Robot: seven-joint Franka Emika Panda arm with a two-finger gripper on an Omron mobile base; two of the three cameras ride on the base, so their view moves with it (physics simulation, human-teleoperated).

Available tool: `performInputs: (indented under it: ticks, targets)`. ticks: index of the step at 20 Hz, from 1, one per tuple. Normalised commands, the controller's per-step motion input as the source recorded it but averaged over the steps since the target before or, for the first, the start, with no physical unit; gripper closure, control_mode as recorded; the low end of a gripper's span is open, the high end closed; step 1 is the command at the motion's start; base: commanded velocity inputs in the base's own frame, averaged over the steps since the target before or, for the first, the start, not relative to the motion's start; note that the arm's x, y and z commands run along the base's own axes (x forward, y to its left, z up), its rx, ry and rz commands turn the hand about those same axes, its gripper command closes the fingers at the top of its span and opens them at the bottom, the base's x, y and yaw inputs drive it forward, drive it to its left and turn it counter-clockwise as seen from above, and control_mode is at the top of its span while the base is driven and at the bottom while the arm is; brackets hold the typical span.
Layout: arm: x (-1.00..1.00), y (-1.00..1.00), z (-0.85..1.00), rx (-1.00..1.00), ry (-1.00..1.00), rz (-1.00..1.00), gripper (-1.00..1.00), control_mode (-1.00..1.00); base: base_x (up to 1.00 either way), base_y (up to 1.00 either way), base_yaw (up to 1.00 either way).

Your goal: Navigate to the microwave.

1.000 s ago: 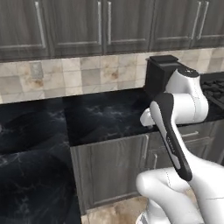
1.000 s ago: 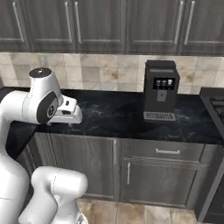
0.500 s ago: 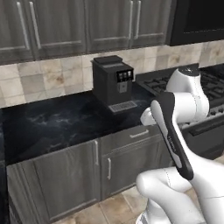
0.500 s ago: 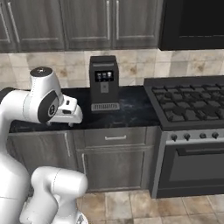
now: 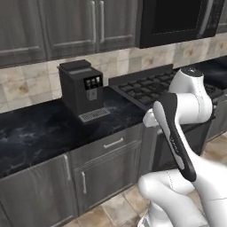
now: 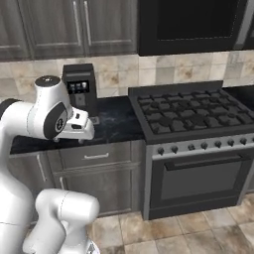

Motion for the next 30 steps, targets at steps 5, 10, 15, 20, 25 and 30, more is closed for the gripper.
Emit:
performInputs:
  ticks: [5, 10, 15, 20, 25, 30]
  targets:
    - [0.00, 0.00, 0.00, 0.00, 0.00, 0.00, -1.00, 1.00, 0.50, -0.84, -0.01]
    - [0.00, 0.00, 0.00, 0.00, 0.00, 0.00, -1.00, 1.00, 0.69, -0.99, 0.00]
    - [0.00, 0.00, 0.00, 0.00, 0.00, 0.00, -1.00, 1.00, 0.78, -0.98, 0.01]
    - [0.00, 0.00, 0.00, 0.00, 0.00, 0.00, -1.00, 1.00, 0.55, -1.00, -0.08]
    - [0.00, 0.00, 0.00, 0.00, 0.00, 0.00, -1.00, 1.00, 0.58, -0.74, -0.39]
    - [0.00, 0.00, 0.00, 0.00, 0.00, 0.00, -1.00, 1.00, 0.60, -0.26, -0.51]
